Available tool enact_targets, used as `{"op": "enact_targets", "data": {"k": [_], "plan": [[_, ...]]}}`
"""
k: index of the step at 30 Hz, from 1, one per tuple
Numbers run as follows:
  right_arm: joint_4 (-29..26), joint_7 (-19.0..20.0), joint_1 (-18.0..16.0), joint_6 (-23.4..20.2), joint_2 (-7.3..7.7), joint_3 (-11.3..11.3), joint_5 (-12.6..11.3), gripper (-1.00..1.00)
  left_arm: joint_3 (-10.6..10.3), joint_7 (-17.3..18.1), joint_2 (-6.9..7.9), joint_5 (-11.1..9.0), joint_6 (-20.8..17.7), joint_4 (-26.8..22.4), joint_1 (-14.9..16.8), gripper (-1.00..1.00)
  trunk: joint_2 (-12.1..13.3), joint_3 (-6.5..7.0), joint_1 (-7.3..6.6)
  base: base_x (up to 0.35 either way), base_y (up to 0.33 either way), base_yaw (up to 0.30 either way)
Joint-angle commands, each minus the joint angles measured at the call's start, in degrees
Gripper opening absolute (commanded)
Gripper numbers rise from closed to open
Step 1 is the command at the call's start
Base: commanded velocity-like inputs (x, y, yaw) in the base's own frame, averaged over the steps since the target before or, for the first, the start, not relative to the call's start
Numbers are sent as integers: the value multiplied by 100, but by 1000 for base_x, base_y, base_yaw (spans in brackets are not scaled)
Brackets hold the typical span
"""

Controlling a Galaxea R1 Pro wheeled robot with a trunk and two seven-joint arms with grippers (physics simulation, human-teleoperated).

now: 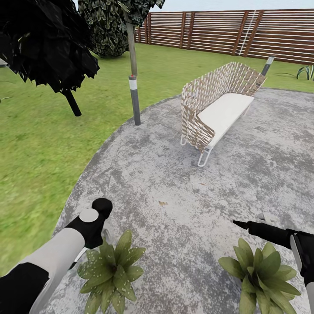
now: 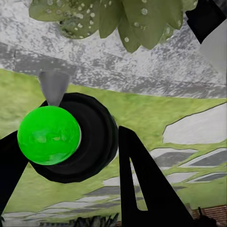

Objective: Pick up the pesticide atomizer in the garden and spray insectifuge to fully cover both potted plants in the garden.

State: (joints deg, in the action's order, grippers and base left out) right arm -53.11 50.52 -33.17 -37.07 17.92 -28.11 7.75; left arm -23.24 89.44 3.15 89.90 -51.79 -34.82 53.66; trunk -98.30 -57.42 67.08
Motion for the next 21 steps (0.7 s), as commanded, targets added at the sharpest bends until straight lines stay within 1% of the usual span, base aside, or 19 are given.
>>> {"op": "enact_targets", "data": {"k": [1,3,8,10,12,14,17,19,21], "plan": [[-6,54,-6,-20,-5,-19,60,100,-29,56,1,39,-59,-9,4,-100,-2,-4,0,0,0,0],[-6,55,-6,-20,-6,-19,60,100,-25,56,-25,41,-59,-18,4,-100,-2,-4,0,0,0,0],[-6,54,-6,-20,-7,-19,60,100,-18,56,-178,33,-59,-37,4,-100,-2,-4,0,0,0,0],[-6,54,-6,-20,-7,-19,60,100,-21,56,-308,29,-61,-35,4,-100,-2,-4,0,0,0,0],[-6,54,-6,-20,-7,-19,60,100,-19,56,-407,16,-63,-32,4,-100,-2,-4,0,0,0,0],[-6,55,-6,-20,-6,-19,60,100,-9,56,-494,-63,-63,-20,4,-100,-2,-4,0,0,0,0],[-6,55,-6,-20,-7,-19,60,100,-6,56,-500,-75,-60,-14,4,-100,-2,-4,0,0,0,0],[-6,54,-6,-20,-3,-19,60,100,-2,56,-466,-67,-59,-9,4,-100,-2,-4,0,0,0,0],[-6,54,-6,-20,-5,-19,60,100,2,56,-327,-62,-53,-8,4,-100,-2,-4,0,0,0,0]]}}
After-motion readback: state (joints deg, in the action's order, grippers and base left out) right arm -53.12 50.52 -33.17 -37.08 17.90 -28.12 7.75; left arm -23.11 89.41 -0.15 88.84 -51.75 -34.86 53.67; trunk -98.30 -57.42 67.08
